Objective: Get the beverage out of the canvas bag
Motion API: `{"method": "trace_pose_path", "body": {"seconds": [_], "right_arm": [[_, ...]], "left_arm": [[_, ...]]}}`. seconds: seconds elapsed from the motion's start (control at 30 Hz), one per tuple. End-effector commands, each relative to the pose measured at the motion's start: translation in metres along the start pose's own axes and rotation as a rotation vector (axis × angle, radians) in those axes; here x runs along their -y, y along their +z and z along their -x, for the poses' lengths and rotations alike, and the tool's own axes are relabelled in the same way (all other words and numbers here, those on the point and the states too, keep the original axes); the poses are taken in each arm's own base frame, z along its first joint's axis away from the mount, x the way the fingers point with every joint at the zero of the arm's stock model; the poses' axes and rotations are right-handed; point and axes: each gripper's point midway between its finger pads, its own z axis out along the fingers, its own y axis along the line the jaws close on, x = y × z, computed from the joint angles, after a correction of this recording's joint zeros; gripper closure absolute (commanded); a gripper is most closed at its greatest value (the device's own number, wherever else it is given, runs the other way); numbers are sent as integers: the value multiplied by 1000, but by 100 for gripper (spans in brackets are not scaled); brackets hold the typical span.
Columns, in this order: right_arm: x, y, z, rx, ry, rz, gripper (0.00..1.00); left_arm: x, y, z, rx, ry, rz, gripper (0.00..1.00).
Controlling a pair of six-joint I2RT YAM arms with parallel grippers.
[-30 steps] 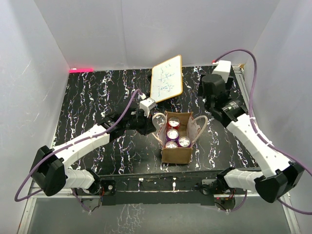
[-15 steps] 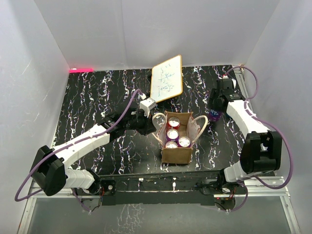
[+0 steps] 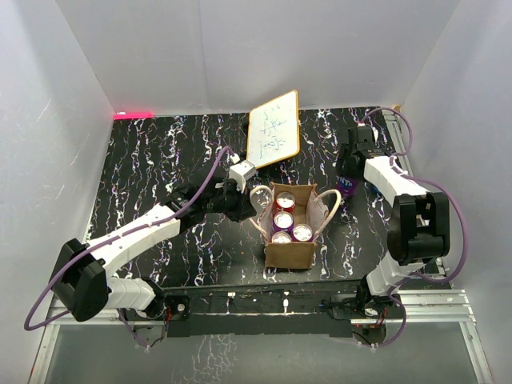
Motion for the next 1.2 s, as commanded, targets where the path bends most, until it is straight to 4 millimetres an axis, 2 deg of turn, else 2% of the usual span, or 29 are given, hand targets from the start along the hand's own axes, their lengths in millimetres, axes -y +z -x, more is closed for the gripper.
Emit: {"method": "trace_pose_path", "body": {"seconds": [0.0,0.3,0.33,0.5,0.63,0.83,1.17], "right_arm": [[-10,-11,55,161,25,32,92],[-18,10,35,86,-4,62,83],[-20,9,34,81,-4,72,81],[-22,4,35,83,-6,88,54],[-18,-4,36,92,-13,81,41],[-13,-26,35,123,-23,94,27],[-3,-68,17,189,-15,147,14]], "left_arm": [[-2,-5,16,42,34,21,100],[1,-4,16,39,30,5,100],[1,-4,16,39,29,6,100],[1,-4,16,39,30,7,100],[0,-5,16,43,32,13,100],[1,-5,16,41,31,5,100],[-1,-1,13,26,25,10,100]]}}
